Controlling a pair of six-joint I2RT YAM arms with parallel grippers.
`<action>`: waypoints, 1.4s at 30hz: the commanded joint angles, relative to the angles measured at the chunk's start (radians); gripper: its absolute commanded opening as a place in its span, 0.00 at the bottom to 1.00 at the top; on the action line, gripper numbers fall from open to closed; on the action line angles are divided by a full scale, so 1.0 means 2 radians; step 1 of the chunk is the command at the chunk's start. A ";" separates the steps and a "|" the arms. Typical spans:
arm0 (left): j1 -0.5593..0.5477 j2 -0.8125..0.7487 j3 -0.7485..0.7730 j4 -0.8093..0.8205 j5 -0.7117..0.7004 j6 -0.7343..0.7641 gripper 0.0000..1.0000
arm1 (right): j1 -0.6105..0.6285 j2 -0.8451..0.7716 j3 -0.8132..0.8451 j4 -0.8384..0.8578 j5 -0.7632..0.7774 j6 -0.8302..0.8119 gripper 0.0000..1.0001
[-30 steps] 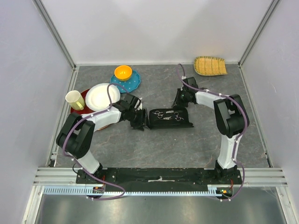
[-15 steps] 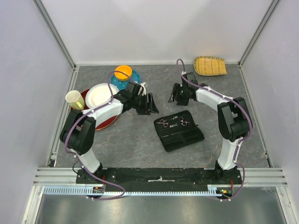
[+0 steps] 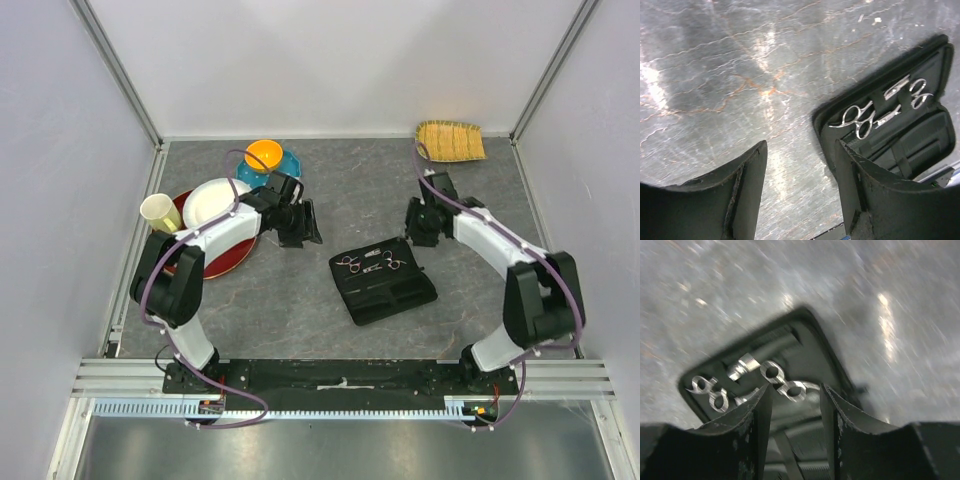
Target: Sort the hair-cutting tools
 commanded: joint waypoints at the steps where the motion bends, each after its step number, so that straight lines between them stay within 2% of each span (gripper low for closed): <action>1: 0.005 -0.004 0.022 -0.030 -0.020 0.016 0.62 | -0.040 -0.103 -0.077 -0.053 0.057 0.040 0.49; 5: 0.008 0.006 0.040 -0.050 -0.010 0.019 0.62 | -0.087 -0.165 -0.109 -0.092 0.074 0.050 0.47; 9: 0.016 0.016 0.068 -0.078 0.002 0.016 0.61 | -0.098 -0.175 -0.143 -0.109 0.048 0.051 0.46; 16: 0.024 0.019 0.107 -0.115 -0.007 0.033 0.61 | -0.114 -0.218 -0.208 -0.120 0.044 0.067 0.43; 20: 0.034 0.027 0.127 -0.123 -0.019 0.038 0.61 | -0.118 -0.239 -0.212 -0.148 0.038 0.067 0.35; 27: 0.041 0.042 0.152 -0.121 -0.027 0.055 0.61 | -0.118 -0.266 -0.247 -0.172 -0.011 0.064 0.12; 31: 0.047 0.039 0.159 -0.120 -0.031 0.056 0.61 | -0.118 -0.277 -0.250 -0.178 -0.018 0.058 0.06; 32: 0.050 0.039 0.159 -0.120 -0.031 0.057 0.61 | -0.117 -0.276 -0.248 -0.180 -0.018 0.054 0.02; 36: 0.055 0.034 0.161 -0.120 -0.030 0.058 0.61 | -0.118 -0.251 -0.253 -0.171 -0.051 0.035 0.00; 42: 0.061 0.028 0.164 -0.118 -0.031 0.057 0.61 | -0.118 -0.227 -0.280 -0.100 -0.130 0.033 0.00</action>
